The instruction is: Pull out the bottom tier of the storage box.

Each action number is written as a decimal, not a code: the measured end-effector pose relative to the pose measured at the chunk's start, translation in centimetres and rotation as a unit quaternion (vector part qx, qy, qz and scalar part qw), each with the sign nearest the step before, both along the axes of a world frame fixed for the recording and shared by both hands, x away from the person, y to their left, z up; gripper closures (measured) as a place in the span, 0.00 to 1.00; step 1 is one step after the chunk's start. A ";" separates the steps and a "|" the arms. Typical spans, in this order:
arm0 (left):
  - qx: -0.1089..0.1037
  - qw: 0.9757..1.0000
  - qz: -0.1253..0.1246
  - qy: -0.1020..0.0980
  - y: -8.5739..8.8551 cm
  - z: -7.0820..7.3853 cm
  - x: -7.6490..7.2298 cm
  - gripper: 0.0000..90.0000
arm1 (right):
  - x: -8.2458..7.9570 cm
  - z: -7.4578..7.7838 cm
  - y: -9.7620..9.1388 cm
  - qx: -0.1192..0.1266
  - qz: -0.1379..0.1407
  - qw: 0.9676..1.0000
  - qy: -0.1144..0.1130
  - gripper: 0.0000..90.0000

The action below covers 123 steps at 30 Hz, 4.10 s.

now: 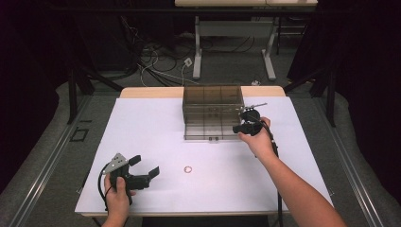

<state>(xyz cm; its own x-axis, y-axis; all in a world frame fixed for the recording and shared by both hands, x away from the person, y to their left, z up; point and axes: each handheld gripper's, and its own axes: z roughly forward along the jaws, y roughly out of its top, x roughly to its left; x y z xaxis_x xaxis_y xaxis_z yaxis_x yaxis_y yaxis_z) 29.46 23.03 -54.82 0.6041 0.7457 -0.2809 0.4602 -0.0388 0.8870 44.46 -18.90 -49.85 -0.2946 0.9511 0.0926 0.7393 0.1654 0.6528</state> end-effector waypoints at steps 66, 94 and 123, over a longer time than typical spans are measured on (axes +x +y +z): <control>0.004 1.000 0.004 0.001 0.0 0.0 -0.5 0.00 | -8.2 -0.1 6.5 0.051 0.223 0.971 -0.065 0.33; 0.005 1.000 0.004 -0.001 0.1 0.1 -0.6 0.00 | -8.9 -0.5 9.8 0.053 0.219 0.973 -0.055 0.54; 0.005 1.000 0.004 0.001 0.2 0.1 -0.6 0.00 | -9.6 -2.2 13.1 0.020 0.254 0.967 0.012 0.83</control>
